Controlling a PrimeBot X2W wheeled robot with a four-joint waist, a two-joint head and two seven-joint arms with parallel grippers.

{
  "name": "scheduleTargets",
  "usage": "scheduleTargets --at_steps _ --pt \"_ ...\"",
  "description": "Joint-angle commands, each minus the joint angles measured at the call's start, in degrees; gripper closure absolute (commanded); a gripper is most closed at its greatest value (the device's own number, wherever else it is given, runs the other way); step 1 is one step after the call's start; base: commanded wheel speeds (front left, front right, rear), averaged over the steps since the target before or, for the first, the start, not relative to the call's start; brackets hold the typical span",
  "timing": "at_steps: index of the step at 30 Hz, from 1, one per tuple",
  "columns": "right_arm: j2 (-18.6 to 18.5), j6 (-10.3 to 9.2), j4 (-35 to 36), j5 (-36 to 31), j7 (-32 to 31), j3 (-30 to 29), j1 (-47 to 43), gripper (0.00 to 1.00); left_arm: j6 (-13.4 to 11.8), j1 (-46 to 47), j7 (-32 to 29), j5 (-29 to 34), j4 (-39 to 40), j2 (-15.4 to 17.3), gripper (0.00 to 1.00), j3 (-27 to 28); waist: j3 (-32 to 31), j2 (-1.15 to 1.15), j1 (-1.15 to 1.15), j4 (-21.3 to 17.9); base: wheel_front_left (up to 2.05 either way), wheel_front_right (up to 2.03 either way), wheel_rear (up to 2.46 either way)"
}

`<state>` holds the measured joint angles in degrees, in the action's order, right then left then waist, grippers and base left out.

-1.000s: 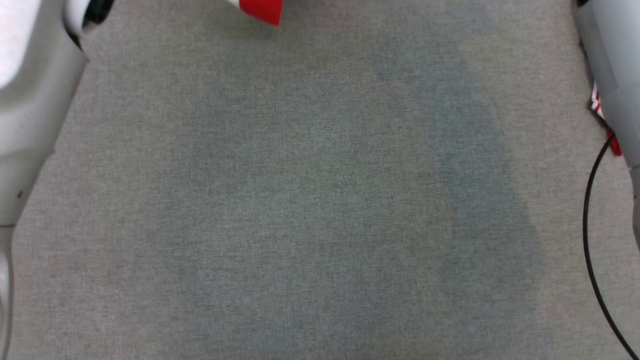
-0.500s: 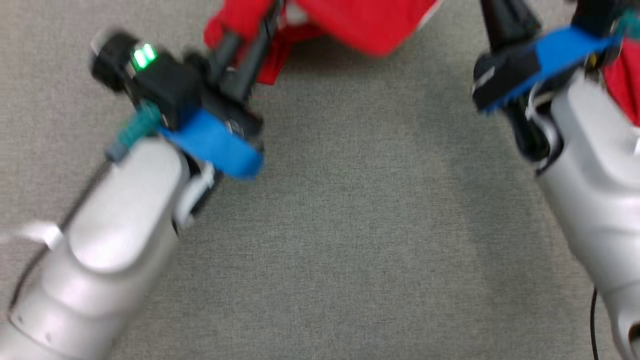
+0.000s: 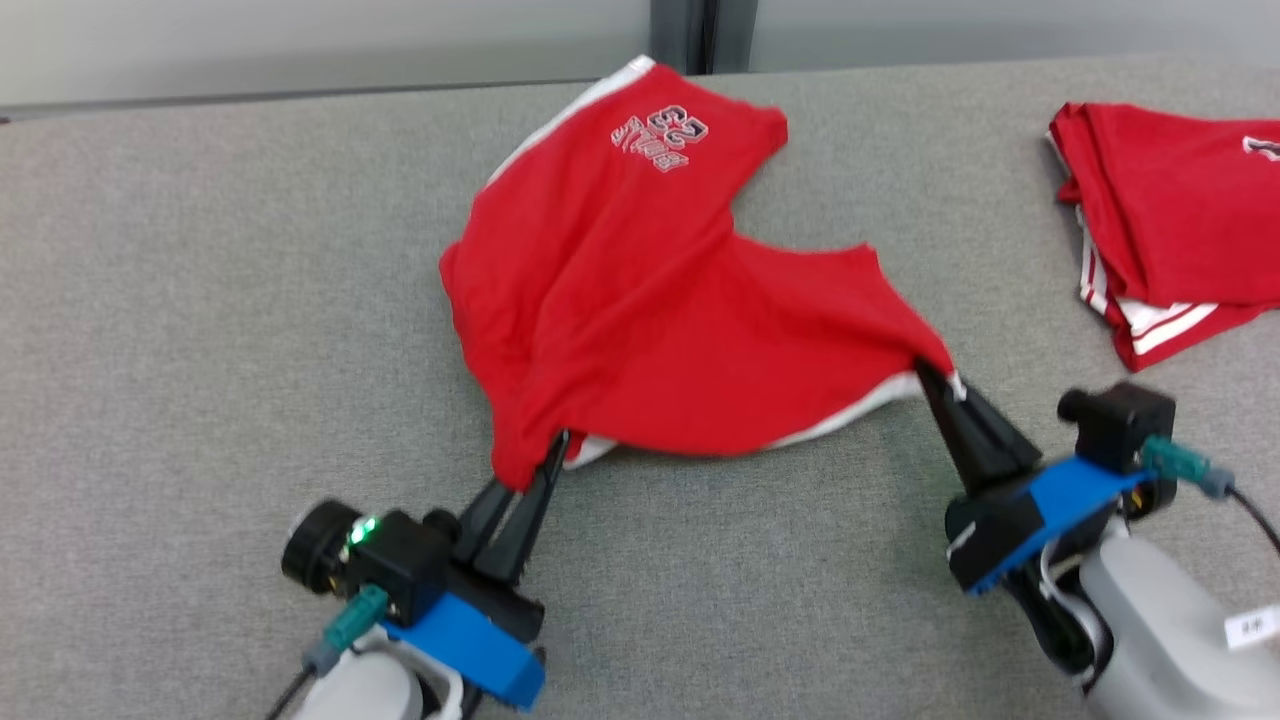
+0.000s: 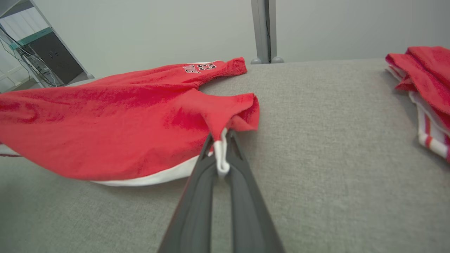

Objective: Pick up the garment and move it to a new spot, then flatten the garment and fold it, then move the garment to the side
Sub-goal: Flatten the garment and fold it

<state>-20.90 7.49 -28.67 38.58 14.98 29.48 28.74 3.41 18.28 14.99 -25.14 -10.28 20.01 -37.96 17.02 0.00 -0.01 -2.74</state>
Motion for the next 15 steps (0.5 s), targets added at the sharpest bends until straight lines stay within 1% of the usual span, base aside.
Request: scheduleTargets --at_steps 1,5,8,11,15 --pt "-0.7 0.00 1.1 0.5 0.3 0.4 -3.9 1.00 0.4 -3.3 0.2 -0.6 0.3 -0.4 1.00 0.2 -1.6 0.00 0.01 -0.2 0.00 0.00 0.00" --pt "-1.6 0.00 3.5 1.0 0.2 -0.1 -10.3 1.00 0.8 -8.3 0.2 -0.5 0.2 0.1 1.00 -0.1 -4.0 0.00 0.01 0.4 0.00 0.00 0.00" --pt "-2.1 0.00 5.8 1.0 -0.3 -1.4 -15.0 1.00 1.0 -11.9 0.2 -0.3 0.2 1.3 1.00 -0.6 -5.2 0.00 0.01 0.8 0.00 0.00 0.00" --pt "-1.7 0.00 9.1 0.8 -1.6 -2.9 -19.7 1.00 0.7 -14.9 0.2 -0.5 1.0 2.2 1.00 -0.2 -5.9 0.00 0.01 1.2 0.00 0.00 0.00" --pt "-0.7 0.00 13.6 0.1 -3.4 -6.7 -25.2 1.00 0.2 -17.5 0.2 0.0 2.5 3.1 1.00 -0.6 -6.7 0.00 0.01 2.0 0.00 0.00 0.00"
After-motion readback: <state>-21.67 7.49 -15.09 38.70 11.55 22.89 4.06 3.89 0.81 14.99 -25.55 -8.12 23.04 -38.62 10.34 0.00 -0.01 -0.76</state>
